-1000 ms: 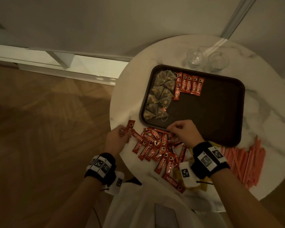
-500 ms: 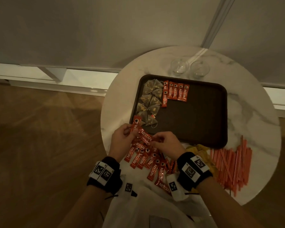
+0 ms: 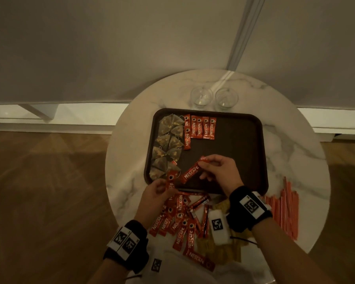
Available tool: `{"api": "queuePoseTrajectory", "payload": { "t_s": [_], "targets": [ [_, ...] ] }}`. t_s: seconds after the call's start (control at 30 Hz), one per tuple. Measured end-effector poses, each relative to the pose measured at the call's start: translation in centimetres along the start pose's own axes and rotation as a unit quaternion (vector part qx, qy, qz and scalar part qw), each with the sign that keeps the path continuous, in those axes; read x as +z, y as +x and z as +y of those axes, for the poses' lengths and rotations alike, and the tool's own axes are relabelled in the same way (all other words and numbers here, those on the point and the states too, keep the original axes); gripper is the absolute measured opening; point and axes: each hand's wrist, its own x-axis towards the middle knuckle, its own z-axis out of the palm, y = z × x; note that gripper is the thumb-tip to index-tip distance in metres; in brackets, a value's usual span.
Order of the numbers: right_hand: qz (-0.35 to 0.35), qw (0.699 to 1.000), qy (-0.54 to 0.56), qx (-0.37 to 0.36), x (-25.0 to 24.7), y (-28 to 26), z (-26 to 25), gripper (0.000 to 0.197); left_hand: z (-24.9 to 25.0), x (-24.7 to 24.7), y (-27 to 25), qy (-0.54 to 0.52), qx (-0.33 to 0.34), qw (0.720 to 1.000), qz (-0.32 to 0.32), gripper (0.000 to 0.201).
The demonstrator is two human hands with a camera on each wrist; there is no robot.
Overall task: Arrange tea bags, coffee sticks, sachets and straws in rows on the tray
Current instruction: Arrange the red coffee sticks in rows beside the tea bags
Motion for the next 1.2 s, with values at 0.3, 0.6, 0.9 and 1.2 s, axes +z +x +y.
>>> {"api": "queuePoseTrajectory", "payload": {
  "t_s": [0.3,0.6,0.9,1.2],
  "targets": [
    [-0.038,0.995,-0.091,-0.011,-0.7,4.3,-2.1,0.014,4.1,3.0,5.5,-0.046,-0.003,0.999,0.024,0.018],
    [-0.042,0.999,-0.012,-0.014,-0.4,8.7,-2.1,0.016,5.2,4.0,10.5,0.102,0.046,0.994,-0.015,0.012],
    [-0.052,0.996,-0.06,0.036,0.0,9.1,0.4,0.007,5.4,4.5,14.1,0.061,0.008,0.998,0.029,0.009],
    [0.001,0.996,-0.08,0.043,-0.4,10.9,0.7,0.005,5.8,5.2,14.6,0.065,0.011,0.998,0.018,0.011]
  ]
}}
